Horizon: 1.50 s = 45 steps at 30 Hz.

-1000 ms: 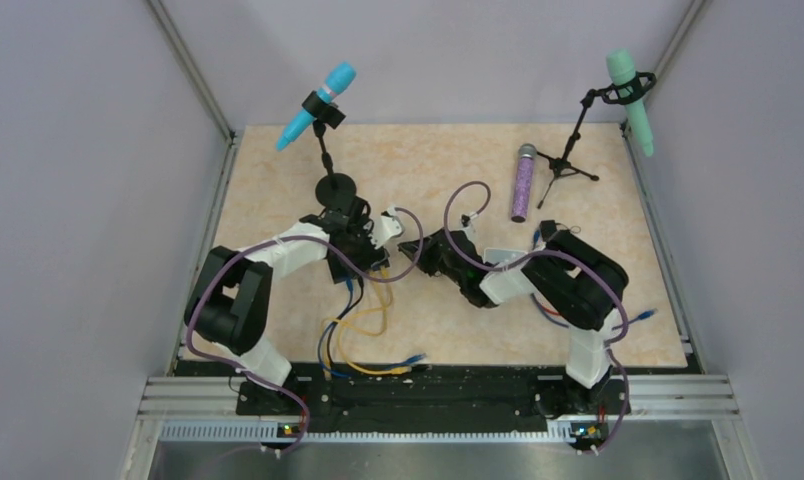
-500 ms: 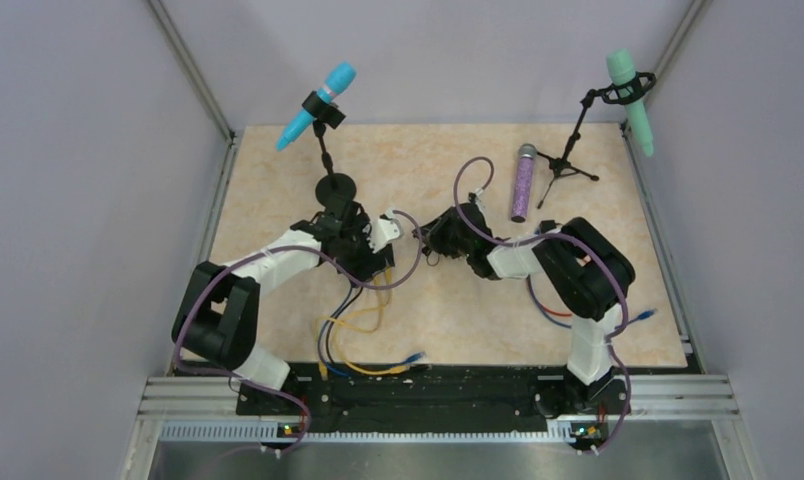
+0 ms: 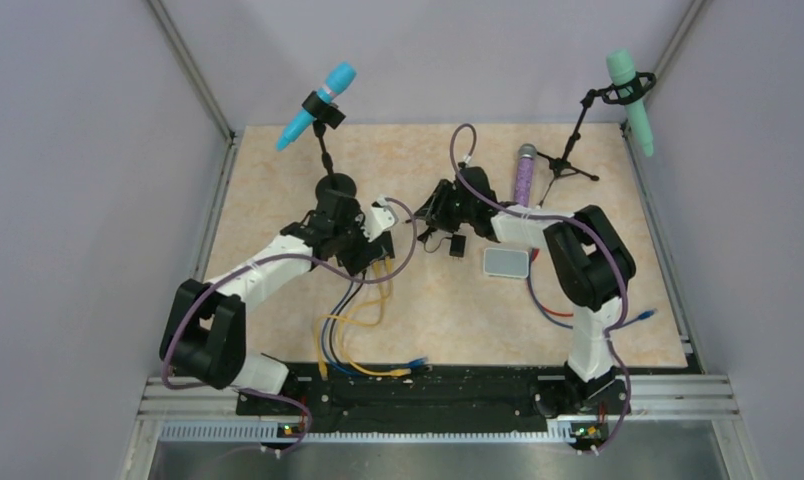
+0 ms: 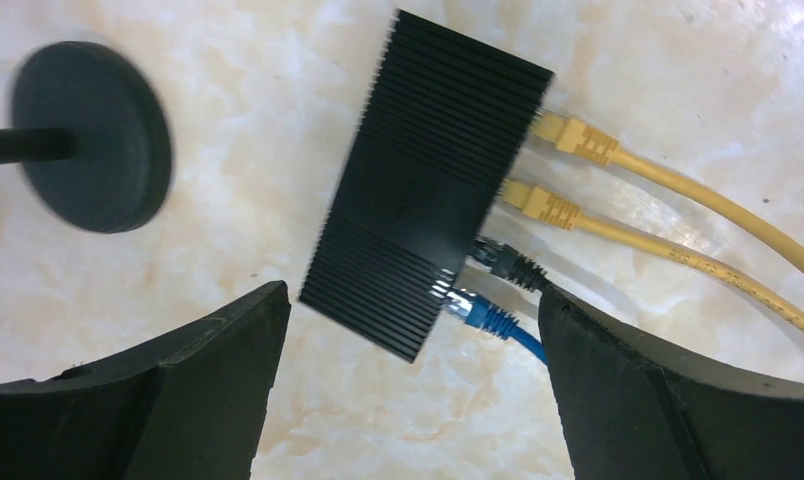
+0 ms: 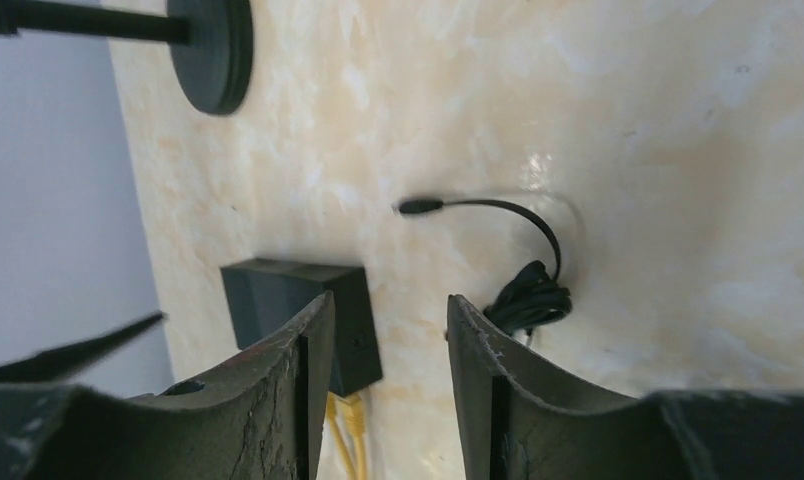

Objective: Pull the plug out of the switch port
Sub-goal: Place the connector at the center of the board, then pull the connector from the switch port.

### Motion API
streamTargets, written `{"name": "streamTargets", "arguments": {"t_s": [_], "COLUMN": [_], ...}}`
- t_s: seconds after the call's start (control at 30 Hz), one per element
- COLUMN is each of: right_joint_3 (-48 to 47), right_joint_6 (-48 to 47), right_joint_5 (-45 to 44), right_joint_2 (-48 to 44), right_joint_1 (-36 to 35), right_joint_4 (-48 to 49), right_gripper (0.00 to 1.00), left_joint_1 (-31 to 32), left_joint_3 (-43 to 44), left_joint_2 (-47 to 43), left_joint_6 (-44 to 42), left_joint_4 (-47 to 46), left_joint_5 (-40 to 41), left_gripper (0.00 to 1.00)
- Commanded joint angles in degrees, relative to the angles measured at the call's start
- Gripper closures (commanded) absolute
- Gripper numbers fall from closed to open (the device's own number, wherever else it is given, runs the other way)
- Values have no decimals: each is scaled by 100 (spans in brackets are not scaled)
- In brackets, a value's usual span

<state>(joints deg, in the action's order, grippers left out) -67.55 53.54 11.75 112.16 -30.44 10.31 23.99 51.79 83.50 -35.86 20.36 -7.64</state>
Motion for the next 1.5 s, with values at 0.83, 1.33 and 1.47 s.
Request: {"name": "streamTargets", "arguments": {"t_s": [0.83, 1.33, 1.47], "right_joint_3": [1751, 1657, 1605], "right_joint_6": [-2181, -1632, -1174], "right_joint_5": [616, 1000, 1231], "right_joint_2": [-1459, -1384, -1218], "right_joint_1": [73, -284, -690], "right_joint_4": [-761, -177, 319], "right_gripper": [57, 57, 57], "left_joint_1": [-8, -8, -8], "left_joint_3": [-1575, -2255, -2251], "left_joint_2": [-3574, -3904, -3815], "left_joint_6": [5035, 5765, 5596], "left_joint_4": [-940, -634, -764], "left_joint_5": [2754, 2836, 2670], "left_gripper": [1, 1, 1]}}
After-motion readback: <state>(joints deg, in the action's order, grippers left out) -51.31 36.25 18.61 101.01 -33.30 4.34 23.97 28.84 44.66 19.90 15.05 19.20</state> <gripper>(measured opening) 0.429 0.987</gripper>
